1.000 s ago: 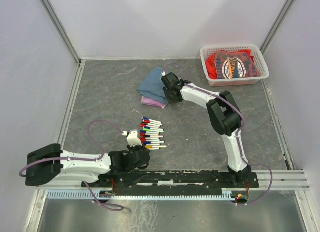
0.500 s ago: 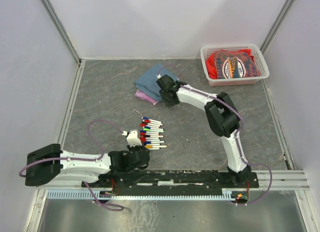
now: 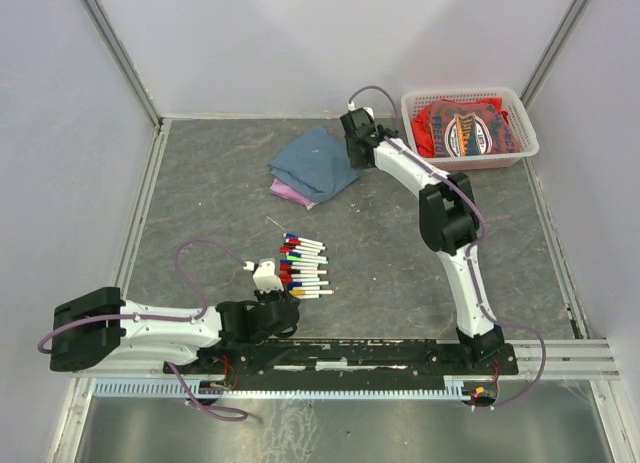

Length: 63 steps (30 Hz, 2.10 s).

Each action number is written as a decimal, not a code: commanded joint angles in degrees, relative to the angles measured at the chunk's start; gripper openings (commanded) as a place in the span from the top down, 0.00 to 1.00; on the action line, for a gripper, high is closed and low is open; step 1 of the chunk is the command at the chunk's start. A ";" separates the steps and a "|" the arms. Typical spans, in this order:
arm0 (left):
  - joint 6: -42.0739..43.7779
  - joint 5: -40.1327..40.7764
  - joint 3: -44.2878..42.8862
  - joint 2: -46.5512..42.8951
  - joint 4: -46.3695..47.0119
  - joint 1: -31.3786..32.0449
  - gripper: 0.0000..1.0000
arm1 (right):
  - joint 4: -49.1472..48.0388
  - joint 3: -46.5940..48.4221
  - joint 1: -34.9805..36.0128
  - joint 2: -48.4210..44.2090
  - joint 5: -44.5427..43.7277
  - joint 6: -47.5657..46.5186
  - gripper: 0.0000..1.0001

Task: Open the pen caps
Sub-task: Move the distractor to the center of the board, then adjust the pen at the center of the board.

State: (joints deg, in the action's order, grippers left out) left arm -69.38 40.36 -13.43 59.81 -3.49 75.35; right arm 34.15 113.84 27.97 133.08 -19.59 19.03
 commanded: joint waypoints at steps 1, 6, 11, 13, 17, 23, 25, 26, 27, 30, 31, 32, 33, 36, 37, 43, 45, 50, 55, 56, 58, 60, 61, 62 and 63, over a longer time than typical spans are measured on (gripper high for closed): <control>0.08 1.22 1.03 -0.57 -0.34 0.23 0.97 | 4.87 13.50 0.29 7.99 -0.12 -1.78 0.55; 0.02 1.04 1.47 -0.40 0.42 0.22 0.97 | 11.40 28.67 1.27 17.36 5.76 -3.11 0.52; -0.21 1.04 1.65 -0.22 0.90 0.24 0.97 | 12.49 34.41 5.07 21.07 11.97 -4.16 0.49; -0.30 1.04 1.65 0.01 1.14 0.21 0.97 | 11.22 34.55 7.02 21.52 14.39 -3.18 0.47; -1.15 0.96 1.65 0.39 0.84 0.25 0.97 | 8.76 37.49 10.33 23.10 19.60 0.81 0.45; -2.26 1.21 2.37 -1.46 -0.34 0.23 0.97 | 2.94 37.08 13.02 22.81 23.26 5.18 0.43; -2.47 1.47 2.68 -1.99 -0.59 0.20 0.97 | 0.11 35.41 13.08 21.67 24.72 6.18 0.43; -2.59 1.54 2.71 -2.10 -0.82 0.23 0.97 | -0.52 35.32 13.13 21.23 25.18 6.10 0.43; -2.67 1.68 2.71 -2.15 -0.93 0.23 0.97 | -0.90 35.31 13.16 20.71 25.54 5.76 0.43; -2.66 2.14 2.23 -1.92 -1.61 0.29 0.97 | -3.26 29.14 13.17 16.63 24.03 4.04 0.39; -2.72 2.32 2.07 -1.83 -1.81 0.29 0.97 | -5.32 25.12 13.17 13.87 23.07 3.43 0.37; -2.66 2.49 1.83 -1.66 -2.06 0.26 0.97 | -7.55 21.04 13.14 10.44 21.90 2.86 0.35; -2.60 2.69 1.69 -1.55 -2.10 0.24 0.97 | -9.72 16.58 13.09 7.66 20.81 2.21 0.35; -2.47 2.80 1.19 -0.92 -2.23 0.23 0.97 | -12.22 7.85 12.99 0.67 18.99 0.51 0.34; -2.56 2.84 1.07 -0.62 -2.25 0.21 0.97 | -12.60 5.56 13.04 -1.17 18.71 0.03 0.33; -2.98 2.89 0.57 1.21 -2.16 0.23 0.97 | -15.05 -8.60 13.06 -9.92 18.25 -0.23 0.34; -2.94 2.89 0.24 1.95 -2.14 0.24 0.97 | -15.55 -12.42 13.12 -11.36 18.87 0.56 0.35; -2.39 2.47 -0.32 4.12 -1.04 0.20 0.97 | -18.77 -20.36 14.30 -12.77 18.85 2.12 0.41; -2.20 2.43 -1.07 5.88 -0.83 0.25 0.97 | -20.60 -24.43 16.42 -12.42 16.16 3.93 0.45; -2.27 2.49 -1.03 5.99 -0.84 0.29 0.97 | -21.03 -25.00 16.64 -12.37 16.01 4.48 0.45; -2.36 2.61 -0.77 5.87 -0.85 0.26 0.97 | -21.31 -25.66 17.12 -12.05 15.70 5.20 0.46; -2.55 2.83 -0.42 5.70 -1.04 0.28 0.97 | -21.32 -25.89 17.78 -11.71 15.08 5.51 0.46; -3.09 2.99 -0.30 5.67 -1.45 0.25 0.97 | -21.15 -25.97 18.08 -11.58 14.58 5.72 0.47; -3.50 3.26 -0.28 5.67 -1.82 0.24 0.97 | -20.88 -25.98 18.43 -11.34 14.05 5.89 0.47; -3.81 3.39 -0.28 5.68 -2.20 0.23 0.97 | -20.54 -26.07 18.77 -11.20 13.33 5.95 0.48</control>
State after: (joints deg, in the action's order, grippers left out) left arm -70.81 42.94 -14.72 64.49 -0.95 75.37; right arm 16.23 87.77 45.71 121.71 -3.16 23.49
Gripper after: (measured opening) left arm 0.035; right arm 0.529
